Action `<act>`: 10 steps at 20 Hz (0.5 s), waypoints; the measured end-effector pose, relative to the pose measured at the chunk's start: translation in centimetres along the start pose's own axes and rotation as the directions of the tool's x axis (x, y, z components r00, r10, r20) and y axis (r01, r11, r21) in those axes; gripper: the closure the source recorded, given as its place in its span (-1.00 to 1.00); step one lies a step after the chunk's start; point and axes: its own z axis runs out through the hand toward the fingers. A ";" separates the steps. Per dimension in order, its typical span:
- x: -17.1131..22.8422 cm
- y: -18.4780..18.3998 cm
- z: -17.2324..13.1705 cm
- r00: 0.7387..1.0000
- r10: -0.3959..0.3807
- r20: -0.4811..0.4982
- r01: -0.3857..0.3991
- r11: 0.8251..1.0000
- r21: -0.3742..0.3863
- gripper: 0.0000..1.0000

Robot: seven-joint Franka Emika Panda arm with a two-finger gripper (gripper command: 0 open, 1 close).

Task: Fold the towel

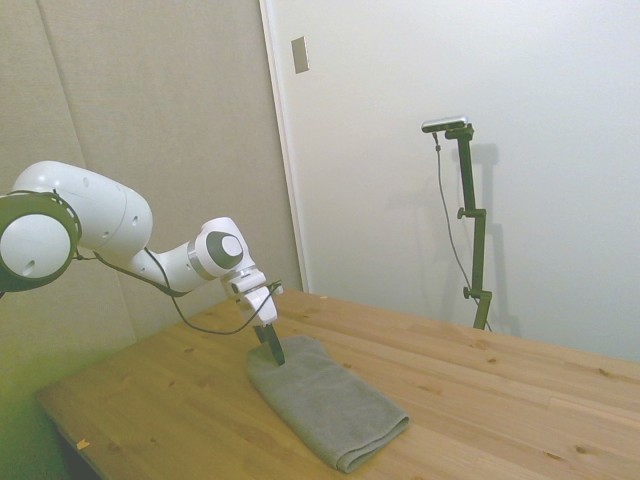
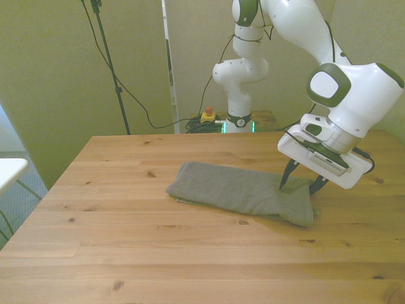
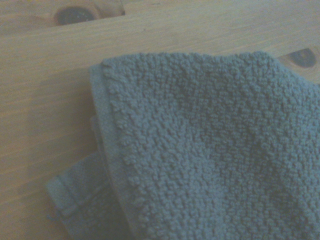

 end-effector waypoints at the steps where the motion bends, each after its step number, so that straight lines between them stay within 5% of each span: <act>1: 0.0 0.0 0.0 1.000 0.000 0.000 0.000 1.000 0.001 1.00; 10: -0.2 0.4 -0.1 1.000 -0.006 0.001 0.006 1.000 0.003 1.00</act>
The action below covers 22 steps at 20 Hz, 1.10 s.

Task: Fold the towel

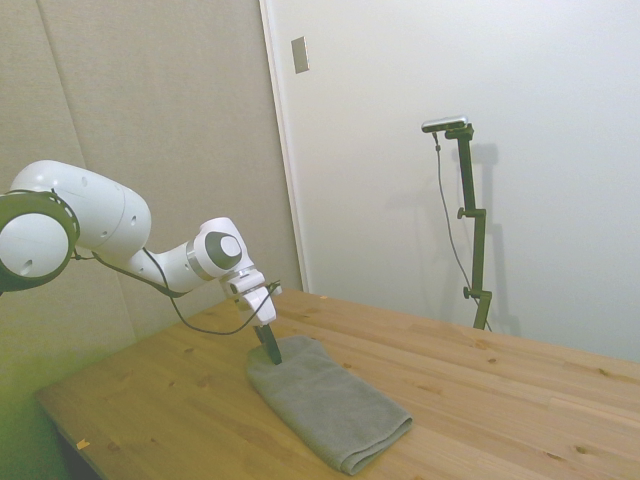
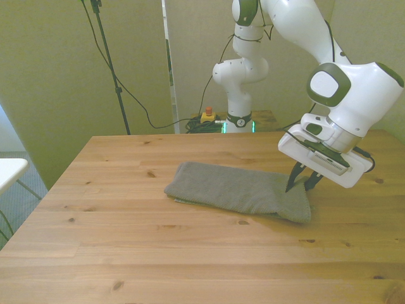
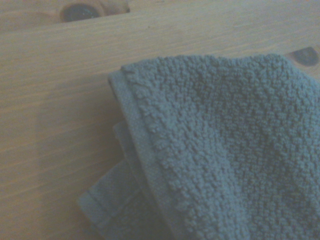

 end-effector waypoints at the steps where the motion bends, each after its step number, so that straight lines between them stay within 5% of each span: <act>1: 0.0 0.2 -0.1 1.000 0.000 0.000 0.000 1.000 0.000 1.00; 15: 7.8 7.8 -5.5 0.997 0.080 0.015 -0.081 0.994 0.079 1.00; 22: 13.7 14.4 -4.2 0.987 0.147 0.068 -0.153 0.984 0.094 1.00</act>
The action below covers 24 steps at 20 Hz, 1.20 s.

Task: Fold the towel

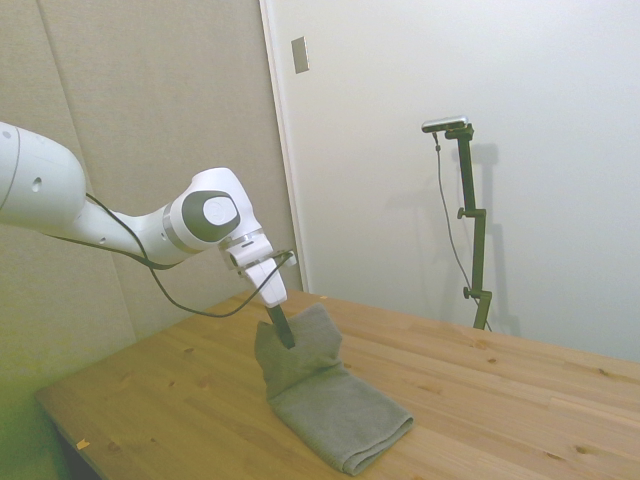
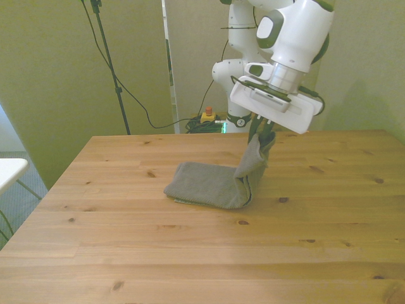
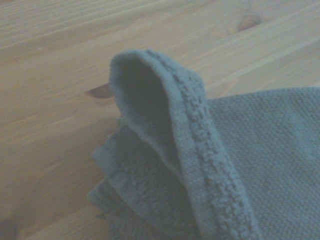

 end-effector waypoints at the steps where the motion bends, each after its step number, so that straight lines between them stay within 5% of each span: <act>1: 0.8 0.7 0.3 1.000 0.008 0.011 -0.008 1.000 -0.001 1.00; 16: 11.1 8.3 7.5 0.992 0.077 0.102 -0.080 0.997 0.020 1.00; 17: 11.6 8.6 8.1 0.991 0.070 0.113 -0.074 0.997 0.027 -1.00; 24: 13.3 9.0 10.5 0.985 -0.001 0.175 -0.022 0.991 0.131 -1.00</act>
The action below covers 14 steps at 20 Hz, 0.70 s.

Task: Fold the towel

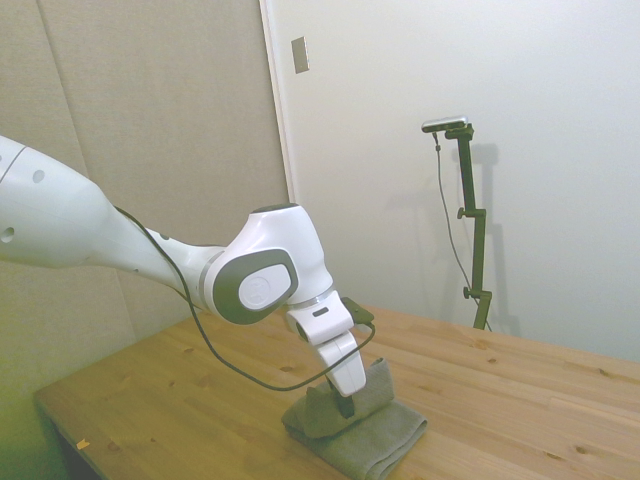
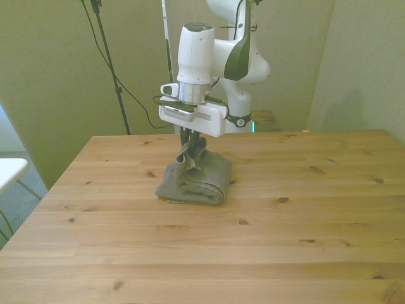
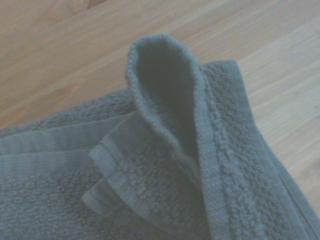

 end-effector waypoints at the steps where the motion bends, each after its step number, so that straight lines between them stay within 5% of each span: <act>1: 0.1 0.0 0.0 1.000 -0.016 0.014 0.015 1.000 0.024 -1.00; 14: 1.3 0.7 -0.5 0.999 -0.038 0.024 0.037 0.997 0.065 -1.00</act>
